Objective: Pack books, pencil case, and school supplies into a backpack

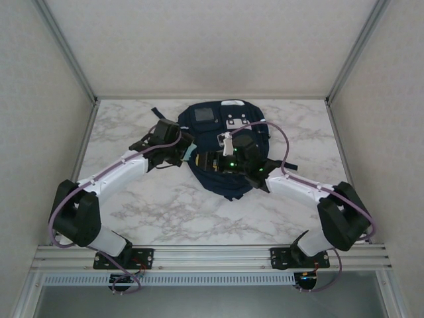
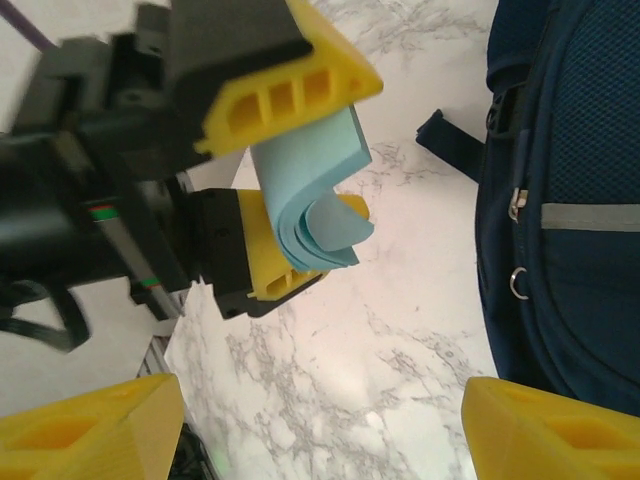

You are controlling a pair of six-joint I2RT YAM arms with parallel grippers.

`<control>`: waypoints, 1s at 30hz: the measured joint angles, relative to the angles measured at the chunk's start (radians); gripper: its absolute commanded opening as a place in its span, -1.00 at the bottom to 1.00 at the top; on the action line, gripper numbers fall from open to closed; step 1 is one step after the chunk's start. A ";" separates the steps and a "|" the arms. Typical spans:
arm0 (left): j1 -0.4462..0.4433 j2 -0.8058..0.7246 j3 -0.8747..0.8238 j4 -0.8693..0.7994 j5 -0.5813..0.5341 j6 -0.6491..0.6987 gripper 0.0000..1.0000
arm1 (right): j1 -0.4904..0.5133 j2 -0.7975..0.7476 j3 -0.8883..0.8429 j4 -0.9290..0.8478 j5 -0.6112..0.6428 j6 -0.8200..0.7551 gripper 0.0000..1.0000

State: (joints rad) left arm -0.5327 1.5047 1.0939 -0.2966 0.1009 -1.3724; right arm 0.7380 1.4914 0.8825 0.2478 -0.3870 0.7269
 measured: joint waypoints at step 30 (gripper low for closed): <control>-0.060 0.022 0.079 -0.017 -0.041 0.089 1.00 | 0.003 0.087 0.066 0.090 0.111 0.000 -1.00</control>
State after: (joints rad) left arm -0.5922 1.5269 1.1732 -0.3138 0.0601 -1.2835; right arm 0.7410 1.5784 0.9482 0.3378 -0.2764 0.7269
